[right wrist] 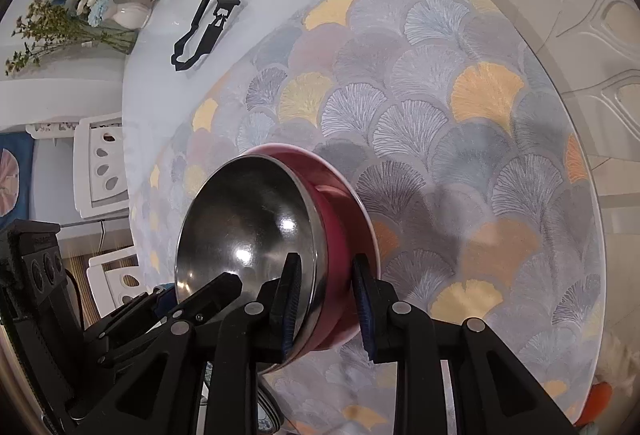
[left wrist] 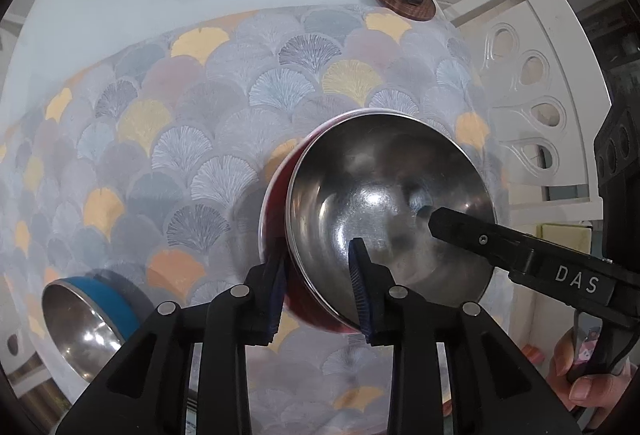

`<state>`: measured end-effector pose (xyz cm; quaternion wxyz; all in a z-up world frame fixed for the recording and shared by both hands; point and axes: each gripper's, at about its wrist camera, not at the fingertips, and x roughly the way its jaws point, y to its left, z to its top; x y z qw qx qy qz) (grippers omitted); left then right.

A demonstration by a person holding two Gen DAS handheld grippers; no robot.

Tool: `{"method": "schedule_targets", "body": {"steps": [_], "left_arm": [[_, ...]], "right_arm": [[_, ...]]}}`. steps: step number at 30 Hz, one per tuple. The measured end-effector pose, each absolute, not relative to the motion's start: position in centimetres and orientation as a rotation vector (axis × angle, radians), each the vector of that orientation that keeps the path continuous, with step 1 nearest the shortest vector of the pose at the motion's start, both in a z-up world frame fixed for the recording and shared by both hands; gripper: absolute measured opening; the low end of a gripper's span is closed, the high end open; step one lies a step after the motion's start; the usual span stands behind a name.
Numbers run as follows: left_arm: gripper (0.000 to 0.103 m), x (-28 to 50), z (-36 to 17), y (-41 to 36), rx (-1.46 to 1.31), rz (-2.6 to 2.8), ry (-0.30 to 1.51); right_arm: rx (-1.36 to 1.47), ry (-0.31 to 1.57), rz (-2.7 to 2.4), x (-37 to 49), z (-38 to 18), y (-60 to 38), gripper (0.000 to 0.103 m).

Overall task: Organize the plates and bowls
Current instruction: 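Carry the red-exterior bowl with both grippers toward the blue-exterior steel bowl, then lower the red-exterior bowl onto the cloth and open both grippers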

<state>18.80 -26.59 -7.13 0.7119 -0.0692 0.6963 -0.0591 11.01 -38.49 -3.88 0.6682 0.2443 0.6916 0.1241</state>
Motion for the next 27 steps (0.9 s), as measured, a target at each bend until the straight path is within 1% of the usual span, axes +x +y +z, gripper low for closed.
{"method": "schedule_targets", "body": {"steps": [2, 13, 22, 27], "left_arm": [[0.027, 18.8, -7.2, -26.6, -0.153, -0.131, 1.546], [0.027, 18.4, -6.8, -26.2, -0.182, -0.131, 1.54], [0.027, 17.8, -5.6, -25.1, -0.213, -0.125, 1.53], [0.028, 17.3, -4.2, -23.4, -0.232, -0.105, 1.505]], "right_arm": [[0.549, 1.56, 0.276, 10.9, -3.9, -38.6, 0.029], [0.563, 1.555, 0.279, 10.4, -3.5, -38.9, 0.029], [0.572, 1.54, 0.276, 10.0, -2.3, -39.1, 0.029], [0.527, 1.532, 0.265, 9.7, -1.1, -38.1, 0.031]]}}
